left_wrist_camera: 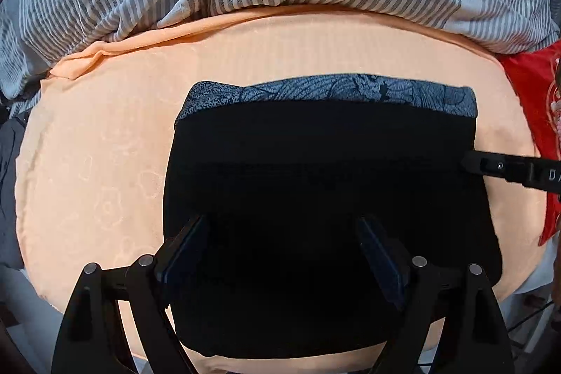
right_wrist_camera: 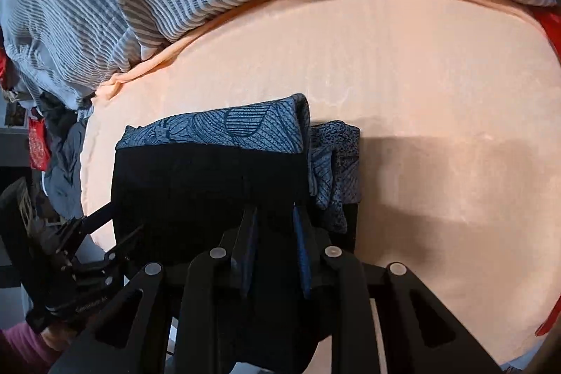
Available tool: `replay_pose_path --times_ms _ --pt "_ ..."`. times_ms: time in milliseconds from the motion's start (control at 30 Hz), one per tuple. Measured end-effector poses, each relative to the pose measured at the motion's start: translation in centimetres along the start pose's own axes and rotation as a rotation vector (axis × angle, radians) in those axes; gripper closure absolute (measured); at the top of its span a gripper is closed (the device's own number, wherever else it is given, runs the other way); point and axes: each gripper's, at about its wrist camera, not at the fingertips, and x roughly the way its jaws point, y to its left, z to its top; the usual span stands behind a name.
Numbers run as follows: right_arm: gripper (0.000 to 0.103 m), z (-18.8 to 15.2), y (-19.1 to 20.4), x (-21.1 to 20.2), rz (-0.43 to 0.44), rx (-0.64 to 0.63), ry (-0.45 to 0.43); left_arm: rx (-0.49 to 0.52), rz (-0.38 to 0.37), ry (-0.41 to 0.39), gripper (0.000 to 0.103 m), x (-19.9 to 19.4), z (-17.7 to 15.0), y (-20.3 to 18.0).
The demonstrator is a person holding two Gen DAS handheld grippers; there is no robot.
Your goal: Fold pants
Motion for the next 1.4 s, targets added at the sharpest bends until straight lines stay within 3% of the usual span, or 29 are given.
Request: replay_pose_path --times_ms 167,300,367,600,700,767,900,1033,1200,1333,1400 --pt "0.082 -0.7 0.3 -0.1 -0.020 -0.066 -0.012 -0.004 0.031 0.007 0.016 0.3 -0.2 -0.4" --pt "0.082 -1.8 0.0 -0.3 -0.008 -0.042 -0.004 -0.030 0.031 0.009 0.016 0.1 -0.4 -0.4" --pt "0.076 -2.5 0.0 -0.4 -0.046 -0.046 0.013 -0.037 0.037 0.017 0.016 0.1 -0.6 -0.3" --pt "0.074 -5.2 0.5 -2.1 -0.077 -0.020 0.027 -0.025 0.020 0.023 0.016 -0.8 -1.1 0.1" --pt "0.065 -6.7 1.2 -3.1 -0.113 -0.009 -0.002 -0.004 0.031 0.029 0.016 -1.1 -1.4 0.3" --pt "0.055 -7.8 2.1 -3.7 -0.131 -0.003 -0.023 0.002 0.035 0.025 0.000 -1.7 -1.7 0.7" --pt "0.048 -9.5 4.3 -4.5 -0.169 -0.012 -0.051 0.000 0.038 0.012 0.000 -2.9 -2.3 1.6" --pt "0.025 -10.4 6.0 -4.8 -0.202 -0.007 -0.081 0.003 0.044 0.017 0.000 -3.6 -3.1 2.2" --pt "0.019 -10.9 7.4 -4.5 -0.250 0.009 -0.095 0.008 0.054 -0.003 0.000 -4.6 -4.6 2.6" --pt "0.000 -11.3 7.7 -4.4 -0.273 0.034 -0.109 0.010 0.057 0.002 0.000 -5.0 -5.8 2.9" --pt "0.000 -11.4 7.7 -4.5 -0.280 0.044 -0.119 0.011 0.068 0.003 0.000 -5.1 -6.2 2.9"
